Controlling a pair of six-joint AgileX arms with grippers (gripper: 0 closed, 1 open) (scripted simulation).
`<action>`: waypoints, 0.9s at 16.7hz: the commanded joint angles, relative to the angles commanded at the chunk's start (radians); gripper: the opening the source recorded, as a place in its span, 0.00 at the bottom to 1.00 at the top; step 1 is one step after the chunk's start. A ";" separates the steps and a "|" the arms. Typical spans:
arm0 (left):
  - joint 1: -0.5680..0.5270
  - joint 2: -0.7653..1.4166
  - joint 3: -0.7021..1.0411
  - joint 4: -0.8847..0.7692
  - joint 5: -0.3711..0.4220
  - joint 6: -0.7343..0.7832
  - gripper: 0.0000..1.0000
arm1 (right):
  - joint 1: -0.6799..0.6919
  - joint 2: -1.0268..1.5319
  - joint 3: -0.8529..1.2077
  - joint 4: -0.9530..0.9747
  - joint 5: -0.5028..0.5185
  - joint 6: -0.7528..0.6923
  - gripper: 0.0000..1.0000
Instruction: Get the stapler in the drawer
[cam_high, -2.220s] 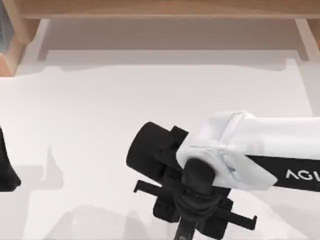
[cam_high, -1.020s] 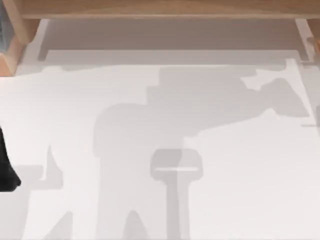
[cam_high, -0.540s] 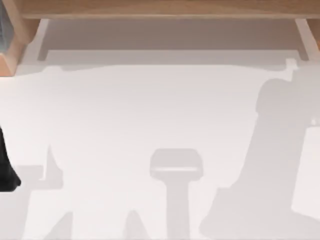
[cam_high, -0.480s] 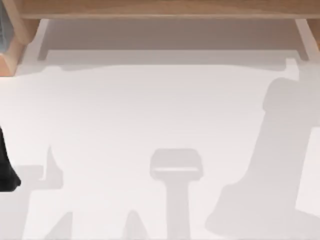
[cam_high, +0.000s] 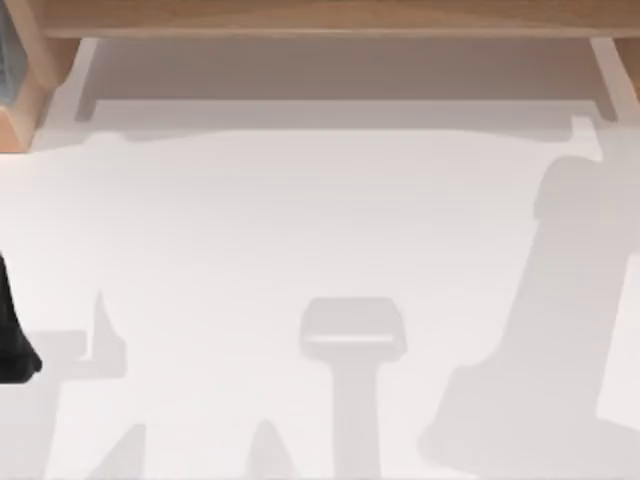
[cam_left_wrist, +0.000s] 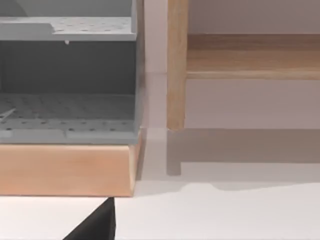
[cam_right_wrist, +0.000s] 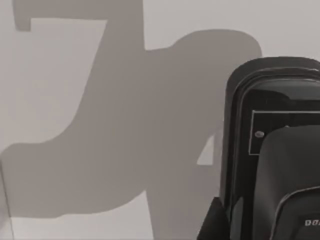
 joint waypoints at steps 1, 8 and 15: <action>0.000 0.000 0.000 0.000 0.000 0.000 1.00 | -0.003 0.000 0.000 0.001 -0.012 -0.012 0.00; 0.000 0.000 0.000 0.000 0.000 0.000 1.00 | 0.024 -0.024 -0.039 0.045 0.063 -0.085 0.00; 0.000 0.000 0.000 0.000 0.000 0.000 1.00 | 0.011 -0.022 -0.068 0.057 0.045 -0.003 0.00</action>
